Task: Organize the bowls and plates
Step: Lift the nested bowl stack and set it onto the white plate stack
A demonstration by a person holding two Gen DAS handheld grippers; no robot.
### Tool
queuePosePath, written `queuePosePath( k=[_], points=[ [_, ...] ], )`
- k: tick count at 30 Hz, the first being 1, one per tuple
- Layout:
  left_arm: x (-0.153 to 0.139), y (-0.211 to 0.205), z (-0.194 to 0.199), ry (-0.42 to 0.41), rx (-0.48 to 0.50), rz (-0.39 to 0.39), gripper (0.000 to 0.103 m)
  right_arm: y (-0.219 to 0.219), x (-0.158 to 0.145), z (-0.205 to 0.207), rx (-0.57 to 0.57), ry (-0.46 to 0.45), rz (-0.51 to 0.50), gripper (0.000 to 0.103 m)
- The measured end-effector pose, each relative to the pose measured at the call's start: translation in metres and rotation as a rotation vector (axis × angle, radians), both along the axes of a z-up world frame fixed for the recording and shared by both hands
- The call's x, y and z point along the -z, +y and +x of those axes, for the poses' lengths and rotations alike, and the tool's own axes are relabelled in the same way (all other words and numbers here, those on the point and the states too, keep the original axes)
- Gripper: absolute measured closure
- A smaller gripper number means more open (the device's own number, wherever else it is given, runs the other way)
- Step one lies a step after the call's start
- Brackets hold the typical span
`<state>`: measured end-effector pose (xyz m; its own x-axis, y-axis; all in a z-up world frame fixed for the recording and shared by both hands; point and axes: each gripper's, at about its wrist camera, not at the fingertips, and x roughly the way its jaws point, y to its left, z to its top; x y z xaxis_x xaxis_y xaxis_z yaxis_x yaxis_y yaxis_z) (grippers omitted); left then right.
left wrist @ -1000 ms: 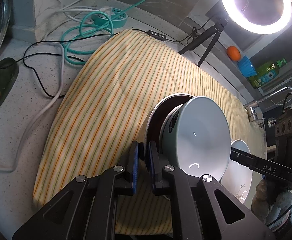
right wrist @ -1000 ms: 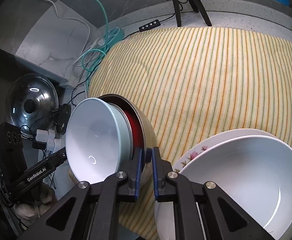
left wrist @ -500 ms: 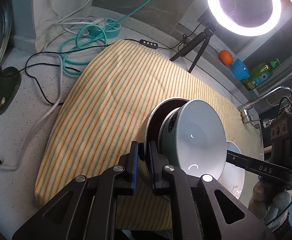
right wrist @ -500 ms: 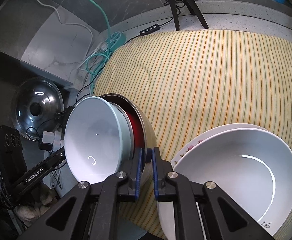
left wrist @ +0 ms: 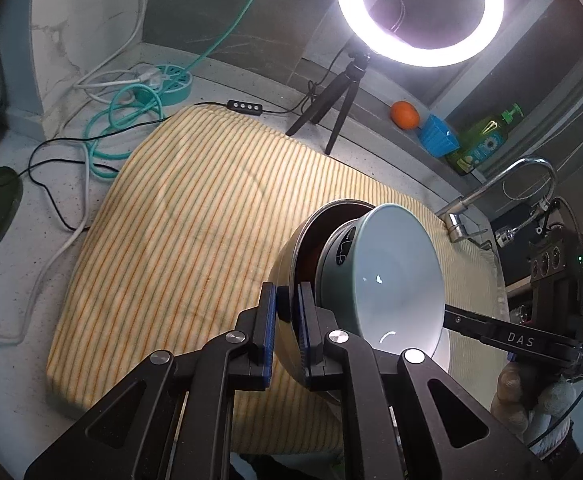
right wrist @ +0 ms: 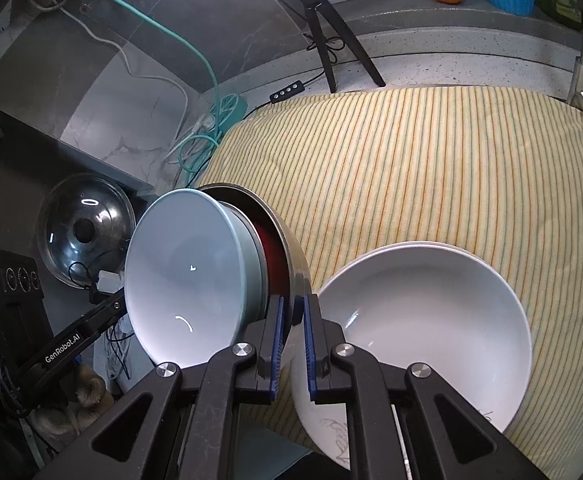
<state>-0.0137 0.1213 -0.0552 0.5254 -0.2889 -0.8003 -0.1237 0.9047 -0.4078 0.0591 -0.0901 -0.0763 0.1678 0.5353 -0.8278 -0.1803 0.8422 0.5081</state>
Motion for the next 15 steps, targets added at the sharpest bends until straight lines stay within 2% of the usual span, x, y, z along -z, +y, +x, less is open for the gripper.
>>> queuePosePath(
  k=[15],
  points=[
    [0.004, -0.061, -0.003, 0.017, 0.087, -0.011, 0.094, -0.066, -0.006, -0.02, 0.075, -0.002, -0.019, 0.094]
  ],
)
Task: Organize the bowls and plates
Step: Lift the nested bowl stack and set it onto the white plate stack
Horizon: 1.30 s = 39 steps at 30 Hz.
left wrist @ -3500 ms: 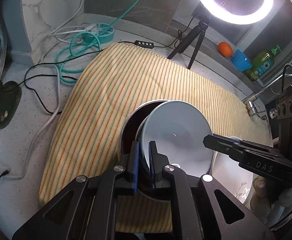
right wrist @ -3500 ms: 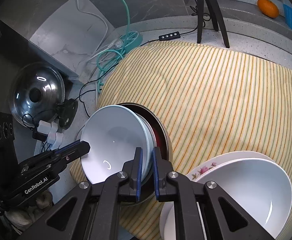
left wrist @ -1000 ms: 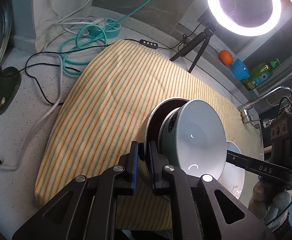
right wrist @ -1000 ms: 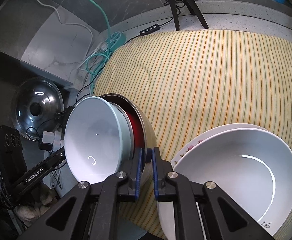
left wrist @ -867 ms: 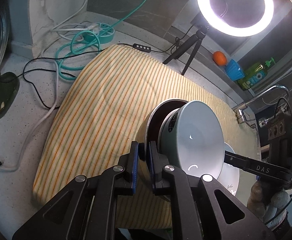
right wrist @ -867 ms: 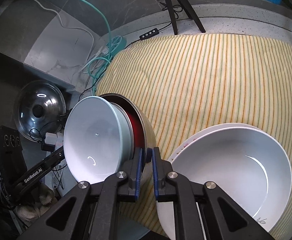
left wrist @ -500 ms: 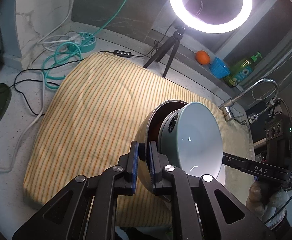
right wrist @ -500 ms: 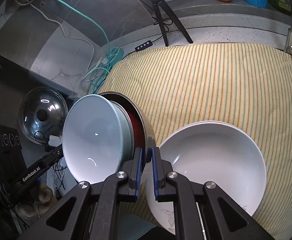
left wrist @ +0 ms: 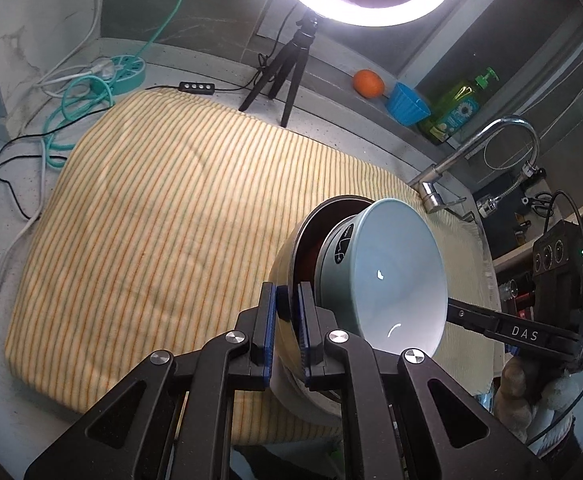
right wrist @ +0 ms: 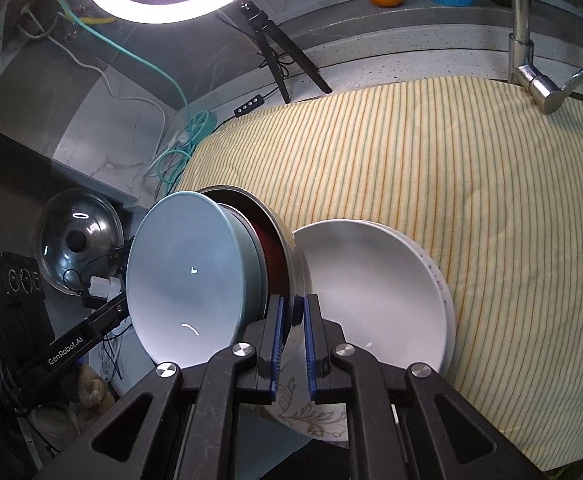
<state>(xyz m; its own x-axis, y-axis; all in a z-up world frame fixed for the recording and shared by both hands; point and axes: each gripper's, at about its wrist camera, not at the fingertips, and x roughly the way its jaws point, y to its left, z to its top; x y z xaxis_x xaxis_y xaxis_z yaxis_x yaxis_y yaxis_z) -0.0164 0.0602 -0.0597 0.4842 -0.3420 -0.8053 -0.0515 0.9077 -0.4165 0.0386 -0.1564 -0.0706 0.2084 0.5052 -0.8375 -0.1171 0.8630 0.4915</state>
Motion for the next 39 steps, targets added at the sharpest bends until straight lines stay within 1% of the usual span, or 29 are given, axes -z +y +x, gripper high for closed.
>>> queuePosePath(
  k=[6, 19, 32, 39],
  points=[
    [0.003, -0.016, 0.0, 0.01, 0.019, -0.008, 0.094, -0.02, 0.002, -0.006, 0.026, 0.005, -0.005, 0.094],
    [0.017, -0.04, 0.002, 0.053, 0.064, -0.011, 0.094, -0.043, 0.008, -0.013, 0.066, 0.018, -0.022, 0.094],
    [0.03, -0.044, 0.004, 0.093, 0.082, -0.007, 0.094, -0.047, 0.014, -0.018, 0.079, 0.029, -0.03, 0.094],
    [0.032, -0.045, 0.003, 0.091, 0.087, 0.001, 0.094, -0.046, 0.015, -0.019, 0.078, 0.032, -0.031, 0.094]
  ],
)
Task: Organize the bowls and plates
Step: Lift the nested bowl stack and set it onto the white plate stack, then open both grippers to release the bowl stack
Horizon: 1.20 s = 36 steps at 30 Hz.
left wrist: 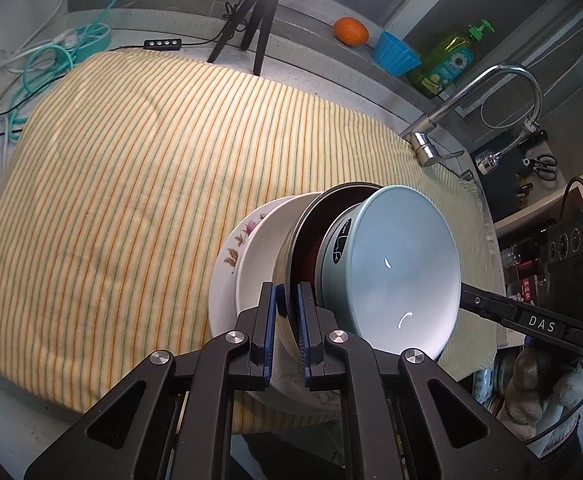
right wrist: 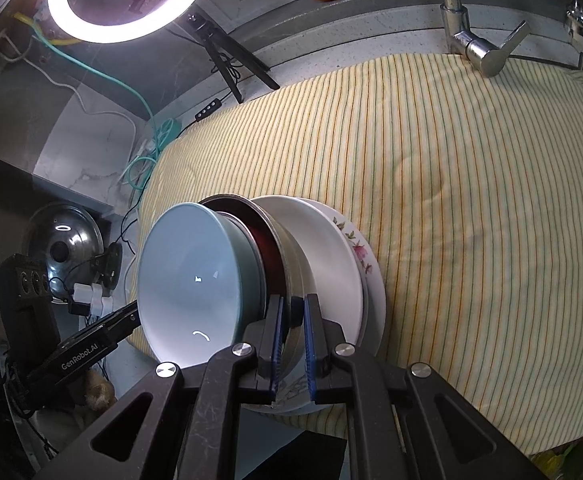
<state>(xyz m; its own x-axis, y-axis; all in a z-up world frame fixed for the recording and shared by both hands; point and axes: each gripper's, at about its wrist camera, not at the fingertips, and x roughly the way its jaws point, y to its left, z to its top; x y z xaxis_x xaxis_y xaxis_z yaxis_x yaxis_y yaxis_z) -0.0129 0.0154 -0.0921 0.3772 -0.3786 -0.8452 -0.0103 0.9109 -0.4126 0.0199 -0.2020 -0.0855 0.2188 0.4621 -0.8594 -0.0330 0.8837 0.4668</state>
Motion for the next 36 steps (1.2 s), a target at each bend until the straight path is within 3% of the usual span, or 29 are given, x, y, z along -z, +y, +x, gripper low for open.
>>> queuePosePath(
  k=[18, 26, 30, 36],
  points=[
    [-0.006, -0.002, -0.004, -0.031, 0.013, 0.041, 0.094, 0.001, -0.002, -0.006, -0.009, -0.021, -0.003, 0.092],
    [-0.006, 0.003, -0.008, -0.035, 0.002, 0.047, 0.087, 0.0, -0.005, -0.01, -0.017, -0.036, -0.014, 0.091],
    [-0.007, 0.003, -0.01, -0.039, 0.001, 0.058, 0.086, -0.002, -0.007, -0.012, -0.019, -0.049, -0.029, 0.085],
    [-0.012, 0.007, -0.014, -0.051, -0.014, 0.085, 0.075, -0.005, -0.018, -0.02, -0.026, -0.105, -0.06, 0.075]
  ],
)
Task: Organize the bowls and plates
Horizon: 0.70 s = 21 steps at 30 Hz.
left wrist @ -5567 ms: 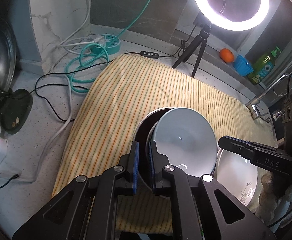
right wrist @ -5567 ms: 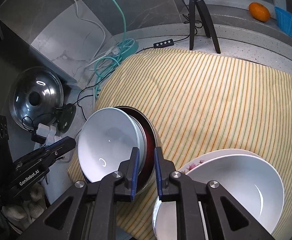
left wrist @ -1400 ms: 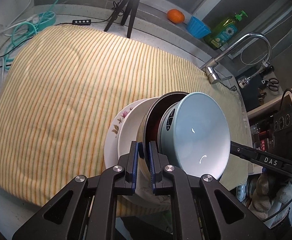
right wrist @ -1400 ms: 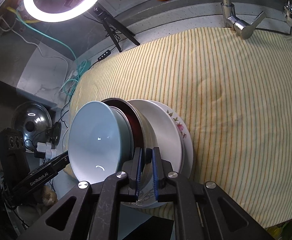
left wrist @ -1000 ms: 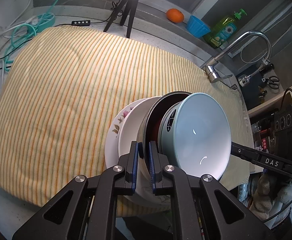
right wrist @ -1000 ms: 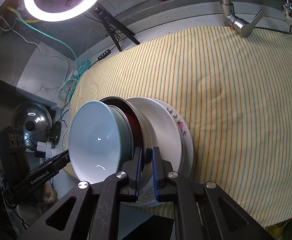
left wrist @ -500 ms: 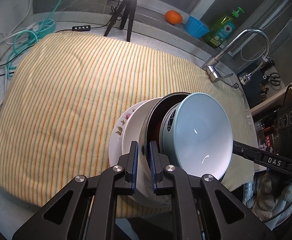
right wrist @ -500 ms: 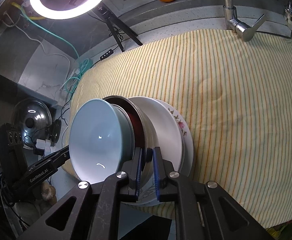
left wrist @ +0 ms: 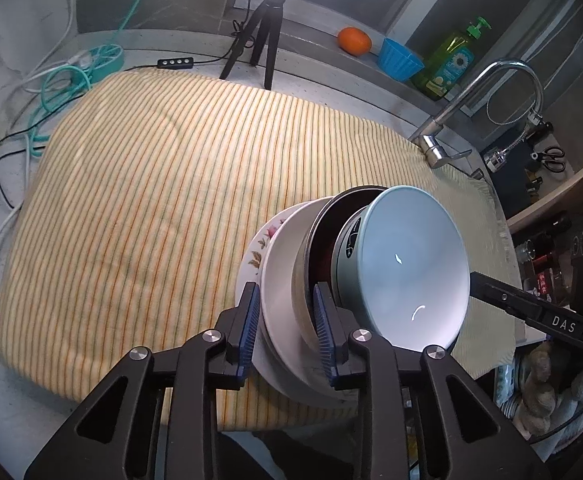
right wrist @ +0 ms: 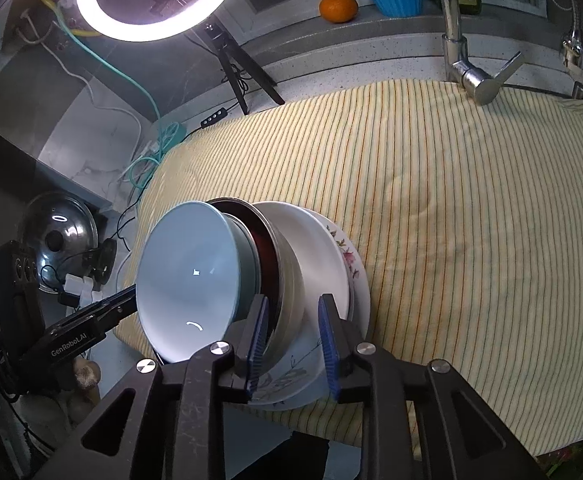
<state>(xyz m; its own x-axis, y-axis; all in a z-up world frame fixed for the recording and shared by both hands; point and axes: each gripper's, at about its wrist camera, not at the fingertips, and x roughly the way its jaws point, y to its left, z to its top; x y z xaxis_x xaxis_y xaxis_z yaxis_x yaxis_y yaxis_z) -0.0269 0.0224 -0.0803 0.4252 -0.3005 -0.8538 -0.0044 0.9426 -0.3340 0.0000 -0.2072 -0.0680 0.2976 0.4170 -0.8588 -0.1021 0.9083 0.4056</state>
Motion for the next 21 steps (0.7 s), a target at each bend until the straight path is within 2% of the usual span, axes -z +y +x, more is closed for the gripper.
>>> queuePosePath(
  k=[2, 5, 10, 11, 14, 17, 21],
  points=[
    [-0.003, 0.002, -0.002, -0.012, -0.012, 0.02, 0.073, 0.001, -0.006, -0.003, -0.006, -0.038, -0.037, 0.069],
    [-0.008, 0.004, -0.007, -0.032, -0.028, 0.045, 0.073, 0.004, -0.013, -0.011, -0.02, -0.097, -0.106, 0.068],
    [-0.02, 0.004, -0.019, -0.076, -0.044, 0.085, 0.066, 0.008, -0.024, -0.02, -0.035, -0.157, -0.153, 0.066],
    [-0.022, 0.003, -0.022, -0.085, -0.045, 0.097, 0.063, 0.008, -0.027, -0.022, -0.035, -0.174, -0.162, 0.065],
    [-0.028, -0.002, -0.029, -0.109, -0.047, 0.139, 0.053, 0.009, -0.036, -0.03, -0.033, -0.224, -0.185, 0.054],
    [-0.031, -0.006, -0.036, -0.12, -0.05, 0.162, 0.053, 0.009, -0.045, -0.039, -0.026, -0.266, -0.197, 0.052],
    [-0.033, -0.008, -0.045, -0.116, -0.053, 0.144, 0.053, 0.008, -0.059, -0.05, -0.019, -0.315, -0.212, 0.048]
  ],
)
